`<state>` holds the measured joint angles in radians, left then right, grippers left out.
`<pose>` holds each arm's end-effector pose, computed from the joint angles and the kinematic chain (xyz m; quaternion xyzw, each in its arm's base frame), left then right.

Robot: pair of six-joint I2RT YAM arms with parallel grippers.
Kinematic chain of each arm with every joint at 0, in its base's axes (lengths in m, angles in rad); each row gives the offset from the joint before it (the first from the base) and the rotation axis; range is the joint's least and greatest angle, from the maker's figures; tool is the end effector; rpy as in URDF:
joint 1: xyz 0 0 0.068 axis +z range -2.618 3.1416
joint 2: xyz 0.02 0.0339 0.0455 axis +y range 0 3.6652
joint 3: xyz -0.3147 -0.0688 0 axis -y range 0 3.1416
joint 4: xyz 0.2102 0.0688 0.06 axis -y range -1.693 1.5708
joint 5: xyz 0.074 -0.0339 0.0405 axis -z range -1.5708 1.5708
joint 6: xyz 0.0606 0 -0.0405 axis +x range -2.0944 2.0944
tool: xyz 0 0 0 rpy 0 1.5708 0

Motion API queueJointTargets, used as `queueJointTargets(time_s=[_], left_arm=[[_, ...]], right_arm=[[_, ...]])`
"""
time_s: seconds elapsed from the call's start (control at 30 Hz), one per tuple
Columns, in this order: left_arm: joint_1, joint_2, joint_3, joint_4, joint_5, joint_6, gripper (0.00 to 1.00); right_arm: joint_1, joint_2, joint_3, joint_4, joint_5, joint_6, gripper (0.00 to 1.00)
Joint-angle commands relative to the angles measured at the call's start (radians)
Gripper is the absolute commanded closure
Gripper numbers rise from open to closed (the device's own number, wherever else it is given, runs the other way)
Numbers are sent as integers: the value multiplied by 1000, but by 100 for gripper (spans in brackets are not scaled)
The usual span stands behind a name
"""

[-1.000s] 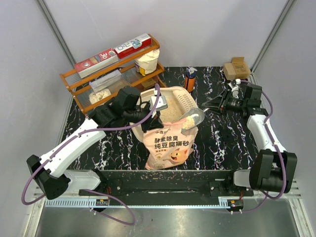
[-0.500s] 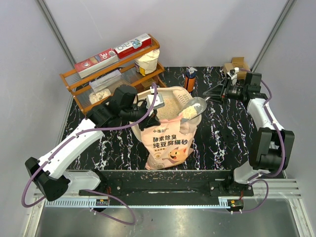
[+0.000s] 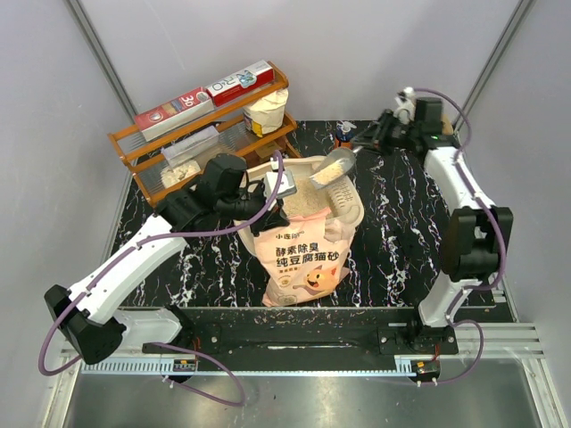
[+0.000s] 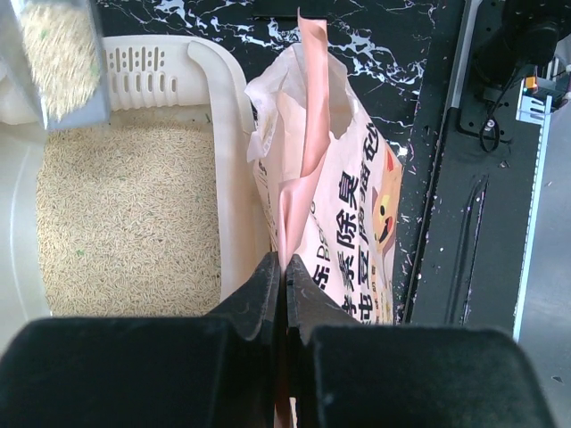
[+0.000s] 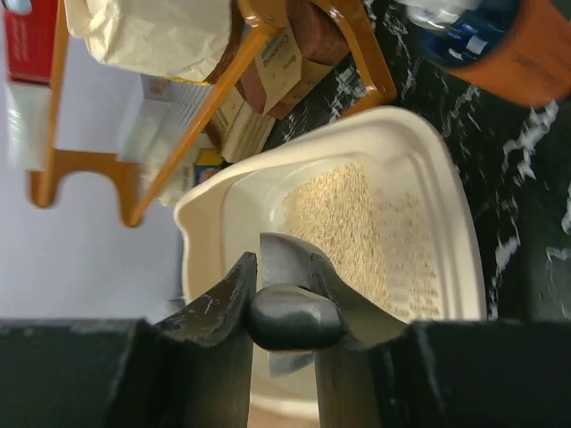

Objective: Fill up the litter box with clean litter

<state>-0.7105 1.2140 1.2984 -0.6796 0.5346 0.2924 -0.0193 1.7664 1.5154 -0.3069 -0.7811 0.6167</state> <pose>0.1458 -0.1662 0.4152 0.5181 0.6876 -0.3221 0.3938 0.3997 0.0350 0.3662 0.0774 0.8258 0.4502 0.3307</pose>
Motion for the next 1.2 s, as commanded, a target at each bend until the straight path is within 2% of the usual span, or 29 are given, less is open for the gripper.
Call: queueJointTargets(time_s=[0.0, 0.07, 0.2, 0.33, 0.57, 0.83, 0.9, 1.0, 1.17], left_arm=[[9, -63, -1, 104, 13, 24, 100], [11, -68, -10, 104, 15, 25, 100], [9, -90, -19, 97, 11, 30, 100], [9, -105, -31, 94, 10, 34, 100], [9, -99, -39, 104, 21, 19, 100], [9, -90, -39, 114, 25, 7, 100], [11, -87, -42, 117, 25, 5, 100], [9, -85, -44, 124, 30, 2, 100], [9, -83, -45, 134, 41, -10, 100]], right_arm=[[247, 13, 179, -44, 308, -213, 100], [361, 30, 212, -38, 397, -337, 100], [458, 33, 282, -66, 526, -544, 100], [444, -44, 218, -75, 577, -670, 100], [429, -318, 109, -141, 540, -684, 100], [389, -438, 175, -492, 580, -759, 100], [363, -462, 213, -553, 553, -768, 100], [354, -484, 255, -639, 372, -859, 100], [354, -510, 198, -638, 211, -922, 100]])
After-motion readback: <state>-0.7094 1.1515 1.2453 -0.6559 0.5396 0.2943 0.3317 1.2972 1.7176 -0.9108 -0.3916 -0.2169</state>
